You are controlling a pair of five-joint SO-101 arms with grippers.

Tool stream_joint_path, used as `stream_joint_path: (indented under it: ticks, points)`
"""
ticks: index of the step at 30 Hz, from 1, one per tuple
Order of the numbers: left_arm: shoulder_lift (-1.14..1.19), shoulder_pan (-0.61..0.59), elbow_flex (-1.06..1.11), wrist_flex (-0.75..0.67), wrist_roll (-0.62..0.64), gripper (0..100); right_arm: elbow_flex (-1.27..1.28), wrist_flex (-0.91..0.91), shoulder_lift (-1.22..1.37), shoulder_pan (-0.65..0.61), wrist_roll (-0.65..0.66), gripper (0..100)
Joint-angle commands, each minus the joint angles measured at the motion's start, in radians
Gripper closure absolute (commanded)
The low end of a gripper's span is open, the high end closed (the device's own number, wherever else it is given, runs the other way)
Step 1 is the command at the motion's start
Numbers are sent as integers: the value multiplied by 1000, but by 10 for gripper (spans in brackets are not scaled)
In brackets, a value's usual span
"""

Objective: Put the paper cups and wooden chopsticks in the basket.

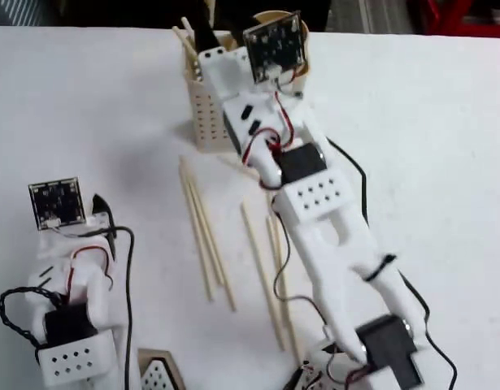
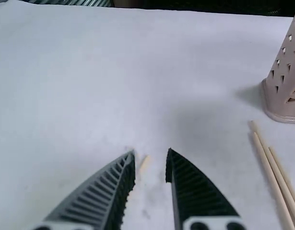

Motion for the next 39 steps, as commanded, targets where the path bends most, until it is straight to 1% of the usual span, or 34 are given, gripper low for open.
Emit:
stream_joint_path:
  ticks: [1,9,17,23,25,28,30,35,39]
  points:
    - [-13,-8,-3,-23,-11,876,-92,-24,64,31,9,980]
    - [-13,-8,-3,-23,-11,876,-121,-24,219,38,9,980]
    - [-13,-8,-3,-23,-11,876,-118,-15,274,38,9,977]
    - [-13,-8,-2,-23,-11,876,-121,117,240,31,9,974]
    - [-13,-8,6,-32,-11,876,-120,174,206,31,6,939]
    - [-15,-8,9,-44,-11,876,-120,255,162,31,2,844]
    - [-15,-8,9,-44,-11,876,-120,295,143,30,2,807]
    - [-15,-8,9,-44,-11,876,-118,381,79,31,2,844]
    - [-15,-8,11,-44,-11,876,-118,516,-21,24,2,930]
